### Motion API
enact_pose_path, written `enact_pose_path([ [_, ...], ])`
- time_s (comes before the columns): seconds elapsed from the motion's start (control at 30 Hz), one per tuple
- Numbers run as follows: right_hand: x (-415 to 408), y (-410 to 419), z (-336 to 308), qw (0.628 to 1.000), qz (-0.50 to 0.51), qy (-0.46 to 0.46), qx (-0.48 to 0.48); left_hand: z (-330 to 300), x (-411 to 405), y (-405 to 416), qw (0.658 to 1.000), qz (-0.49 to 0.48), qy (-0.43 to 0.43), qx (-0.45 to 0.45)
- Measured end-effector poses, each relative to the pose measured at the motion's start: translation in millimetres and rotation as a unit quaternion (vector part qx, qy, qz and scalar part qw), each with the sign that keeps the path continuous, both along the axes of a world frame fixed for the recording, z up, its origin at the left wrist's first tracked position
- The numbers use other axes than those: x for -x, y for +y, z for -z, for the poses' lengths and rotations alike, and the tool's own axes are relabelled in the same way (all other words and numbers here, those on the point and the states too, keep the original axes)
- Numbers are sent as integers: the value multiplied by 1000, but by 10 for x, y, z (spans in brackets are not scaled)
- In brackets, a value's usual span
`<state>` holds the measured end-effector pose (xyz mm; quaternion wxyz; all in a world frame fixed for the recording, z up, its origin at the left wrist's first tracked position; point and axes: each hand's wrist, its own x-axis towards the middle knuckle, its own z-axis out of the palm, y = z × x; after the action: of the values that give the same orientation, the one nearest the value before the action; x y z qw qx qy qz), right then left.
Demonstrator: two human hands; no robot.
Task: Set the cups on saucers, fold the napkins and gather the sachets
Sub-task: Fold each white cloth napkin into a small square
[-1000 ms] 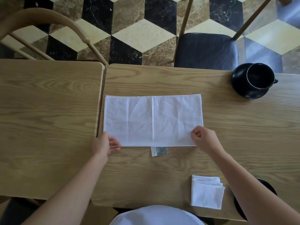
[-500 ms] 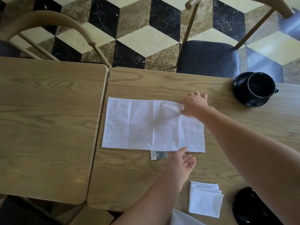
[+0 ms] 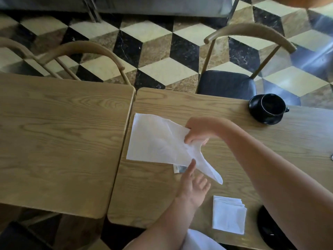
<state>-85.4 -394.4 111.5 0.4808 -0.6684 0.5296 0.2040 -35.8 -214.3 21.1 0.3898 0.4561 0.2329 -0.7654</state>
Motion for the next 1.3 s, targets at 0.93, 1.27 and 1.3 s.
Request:
enact_pose_path([
  [0.93, 323, 872, -1063, 597, 660, -454, -36, -1977, -1510, -1015, 947, 97, -163, 258],
  [1.27, 370, 1034, -954, 650, 612, -446, 60, -1877, -1567, -862, 906, 61, -327, 264],
  [1.3, 352, 1149, -819, 660, 617, -426, 54, -1735, -1582, -743, 906, 71, -335, 248],
])
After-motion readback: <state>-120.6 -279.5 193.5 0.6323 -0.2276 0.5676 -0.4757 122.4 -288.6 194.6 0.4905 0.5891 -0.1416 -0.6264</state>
